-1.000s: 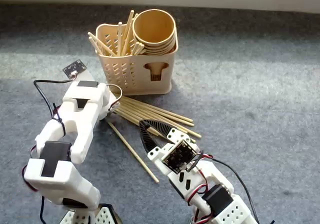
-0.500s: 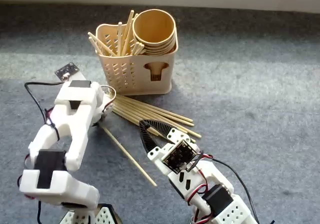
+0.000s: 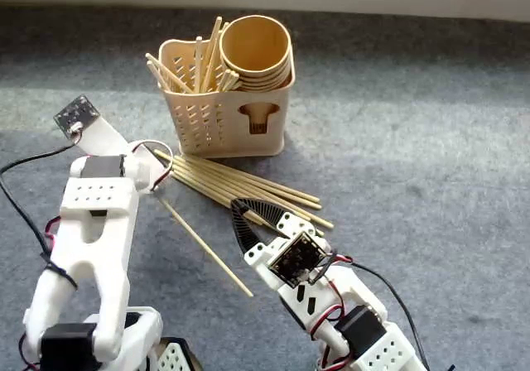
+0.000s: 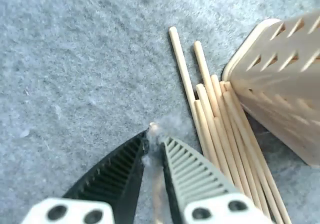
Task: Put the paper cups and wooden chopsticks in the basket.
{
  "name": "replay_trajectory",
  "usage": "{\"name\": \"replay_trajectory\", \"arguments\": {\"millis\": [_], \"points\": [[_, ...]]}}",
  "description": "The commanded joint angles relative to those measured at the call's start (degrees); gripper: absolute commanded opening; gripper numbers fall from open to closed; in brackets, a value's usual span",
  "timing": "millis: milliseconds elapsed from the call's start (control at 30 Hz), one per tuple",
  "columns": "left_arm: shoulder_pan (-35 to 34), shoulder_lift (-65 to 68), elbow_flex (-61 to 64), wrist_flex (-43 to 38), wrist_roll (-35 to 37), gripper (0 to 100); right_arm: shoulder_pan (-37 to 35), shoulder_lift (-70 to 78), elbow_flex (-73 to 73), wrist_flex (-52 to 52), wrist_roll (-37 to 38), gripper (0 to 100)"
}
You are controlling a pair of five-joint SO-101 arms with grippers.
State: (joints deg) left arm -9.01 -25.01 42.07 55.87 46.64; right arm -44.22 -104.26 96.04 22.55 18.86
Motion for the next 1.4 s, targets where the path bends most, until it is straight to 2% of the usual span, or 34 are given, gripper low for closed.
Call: {"name": "replay_trajectory", "arguments": {"millis": [0, 667, 767, 933, 1367], "points": [[-0.7, -5.2, -0.2, -0.7, -0.5, 0, -0.3, -0.6, 5.3, 0.1, 0.6, 0.5], [-0.8, -28.0, -0.5, -10.5, -0.9, 0, -0.3, -0.6, 5.3, 0.1, 0.6, 0.5], [-0.8, -30.1, -0.5, -12.2, -1.0, 0, -0.3, -0.6, 5.3, 0.1, 0.6, 0.5], [-0.8, -32.6, -0.4, -15.6, -5.9, 0, -0.3, -0.6, 5.3, 0.1, 0.6, 0.5], [-2.4, -38.2, -0.6, -25.7, -6.1, 0, -0.3, -0.6, 5.3, 0.1, 0.6, 0.5]]}}
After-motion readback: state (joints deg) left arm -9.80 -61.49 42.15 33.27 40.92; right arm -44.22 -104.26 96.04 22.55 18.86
